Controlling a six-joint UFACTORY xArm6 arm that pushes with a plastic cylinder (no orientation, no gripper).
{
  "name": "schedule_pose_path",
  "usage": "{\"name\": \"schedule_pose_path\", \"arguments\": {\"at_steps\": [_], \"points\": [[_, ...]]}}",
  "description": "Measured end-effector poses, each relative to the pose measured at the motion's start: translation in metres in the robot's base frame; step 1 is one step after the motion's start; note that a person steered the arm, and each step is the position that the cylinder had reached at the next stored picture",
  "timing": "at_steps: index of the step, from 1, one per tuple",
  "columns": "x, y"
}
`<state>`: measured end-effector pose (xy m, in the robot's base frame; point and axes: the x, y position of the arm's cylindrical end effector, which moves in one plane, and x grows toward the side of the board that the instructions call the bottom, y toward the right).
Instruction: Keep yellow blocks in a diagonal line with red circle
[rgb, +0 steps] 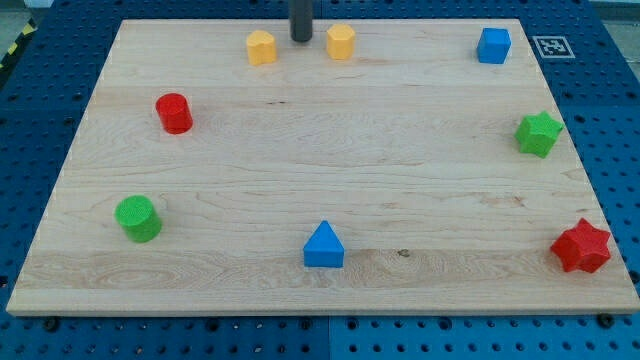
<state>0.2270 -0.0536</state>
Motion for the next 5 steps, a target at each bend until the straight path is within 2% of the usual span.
{"name": "schedule_pose_path", "arguments": {"at_steps": [2, 3, 4, 5], "points": [[-0.008, -0.115], [0.004, -0.076], [0.024, 0.013], [0.029, 0.033]]}}
